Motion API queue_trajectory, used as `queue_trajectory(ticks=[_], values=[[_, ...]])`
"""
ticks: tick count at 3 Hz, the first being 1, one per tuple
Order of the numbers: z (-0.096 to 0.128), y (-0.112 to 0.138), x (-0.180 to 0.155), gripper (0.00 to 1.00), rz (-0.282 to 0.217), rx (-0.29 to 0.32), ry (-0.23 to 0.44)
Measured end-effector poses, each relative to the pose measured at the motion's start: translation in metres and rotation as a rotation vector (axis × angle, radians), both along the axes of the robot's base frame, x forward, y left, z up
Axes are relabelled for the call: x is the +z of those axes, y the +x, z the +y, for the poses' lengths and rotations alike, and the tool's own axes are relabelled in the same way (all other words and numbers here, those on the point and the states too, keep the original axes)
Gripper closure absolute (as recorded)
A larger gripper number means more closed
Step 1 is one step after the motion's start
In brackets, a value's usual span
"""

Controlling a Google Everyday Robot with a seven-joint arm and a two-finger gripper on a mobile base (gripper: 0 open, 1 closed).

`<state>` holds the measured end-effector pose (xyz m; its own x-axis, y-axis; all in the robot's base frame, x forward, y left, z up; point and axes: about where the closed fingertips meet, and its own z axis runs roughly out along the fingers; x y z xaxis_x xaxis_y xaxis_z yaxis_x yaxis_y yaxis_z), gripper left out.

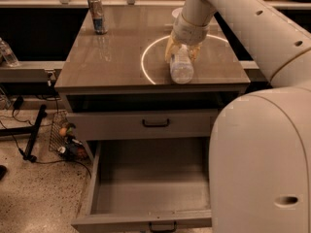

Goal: Pick blue plastic bottle from middle drawer and place on counter

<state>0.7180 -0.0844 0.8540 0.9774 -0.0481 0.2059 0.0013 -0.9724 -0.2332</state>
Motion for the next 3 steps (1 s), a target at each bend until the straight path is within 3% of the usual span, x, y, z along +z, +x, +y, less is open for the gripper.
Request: queue_trajectory(ticks=[2,3], values=[[0.0219,-0.0004,0.0011,0.00,0.017,0.042,0.034],[0.0165,-0.0024,0.0050,0.00,0.013,0.039,0.033]])
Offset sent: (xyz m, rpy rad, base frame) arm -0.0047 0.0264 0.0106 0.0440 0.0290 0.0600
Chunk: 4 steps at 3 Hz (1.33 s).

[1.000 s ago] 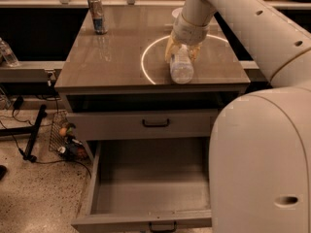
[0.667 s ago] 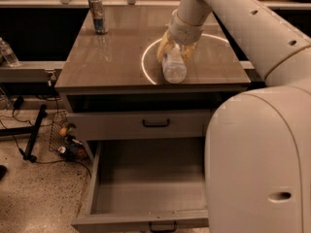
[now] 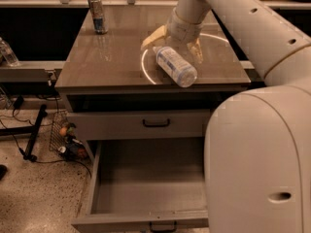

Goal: Pick blue plastic bottle from middle drawer and place on counter

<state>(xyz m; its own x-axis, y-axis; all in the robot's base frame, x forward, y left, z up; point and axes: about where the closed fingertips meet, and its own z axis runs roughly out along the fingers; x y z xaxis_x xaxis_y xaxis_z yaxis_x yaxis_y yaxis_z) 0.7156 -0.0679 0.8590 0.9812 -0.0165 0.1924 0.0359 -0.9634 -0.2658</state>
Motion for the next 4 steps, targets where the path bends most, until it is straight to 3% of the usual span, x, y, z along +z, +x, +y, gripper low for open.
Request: queue_trajectory(ticks=[1,2,3,4], values=[[-0.021,-0.004,0.014,0.00,-0.023,-0.027,-0.004],[-0.103,-0.011,0.084,0.00,-0.155,-0.184,0.002],[-0.169,-0.015,0.134,0.00,-0.255,-0.403,0.020],[-0.171,-0.014,0.136,0.00,-0.256,-0.429,0.029]])
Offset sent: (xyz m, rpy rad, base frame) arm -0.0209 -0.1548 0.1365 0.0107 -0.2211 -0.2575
